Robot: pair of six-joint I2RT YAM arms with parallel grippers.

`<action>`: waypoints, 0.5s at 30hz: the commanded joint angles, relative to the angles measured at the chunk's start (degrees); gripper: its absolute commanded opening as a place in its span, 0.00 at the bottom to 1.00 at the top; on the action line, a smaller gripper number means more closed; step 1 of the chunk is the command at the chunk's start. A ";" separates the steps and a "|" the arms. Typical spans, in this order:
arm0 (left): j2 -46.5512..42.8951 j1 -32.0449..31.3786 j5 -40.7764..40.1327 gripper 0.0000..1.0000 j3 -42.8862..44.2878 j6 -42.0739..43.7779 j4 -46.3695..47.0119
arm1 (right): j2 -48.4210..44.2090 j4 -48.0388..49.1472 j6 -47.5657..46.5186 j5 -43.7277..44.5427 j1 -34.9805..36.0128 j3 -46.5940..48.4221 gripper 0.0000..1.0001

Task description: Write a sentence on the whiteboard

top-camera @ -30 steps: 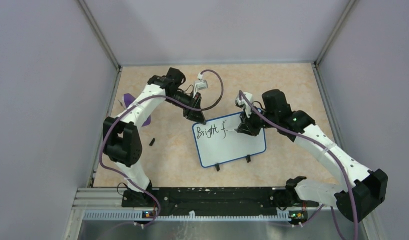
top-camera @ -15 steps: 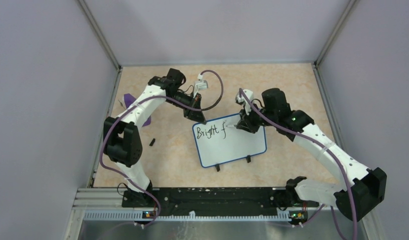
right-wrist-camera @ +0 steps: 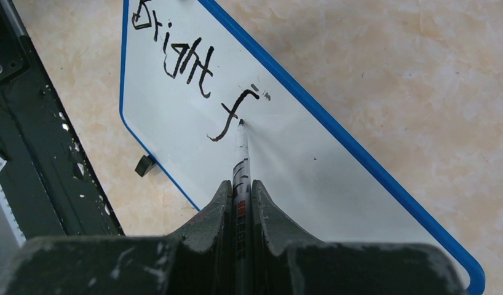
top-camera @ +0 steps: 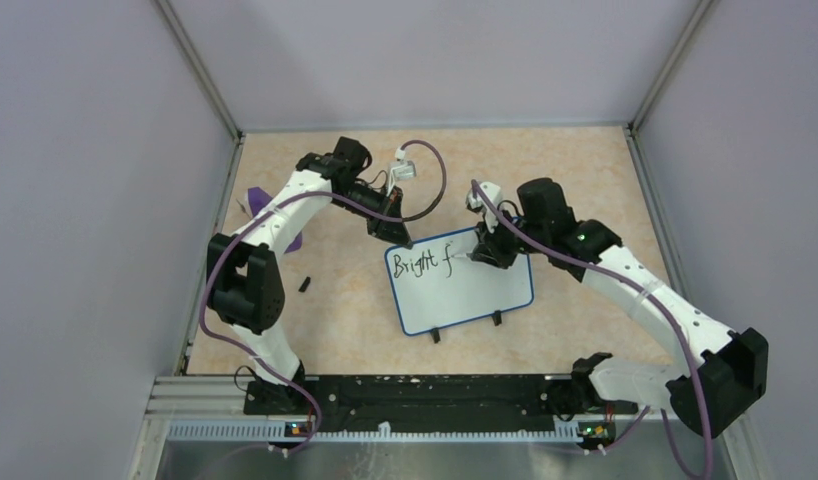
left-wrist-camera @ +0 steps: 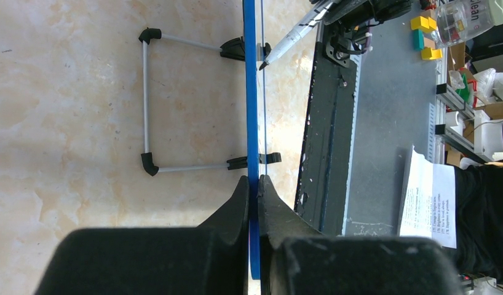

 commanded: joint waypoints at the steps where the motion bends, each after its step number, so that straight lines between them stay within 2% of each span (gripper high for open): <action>1: -2.41 -0.25 0.50 0.00 -0.96 0.38 1.25 | 0.54 2.28 -0.38 1.29 0.63 0.18 0.00; 15: -2.26 -0.25 0.38 0.00 -1.14 0.37 1.48 | -0.32 2.19 0.18 5.69 0.54 -0.60 0.00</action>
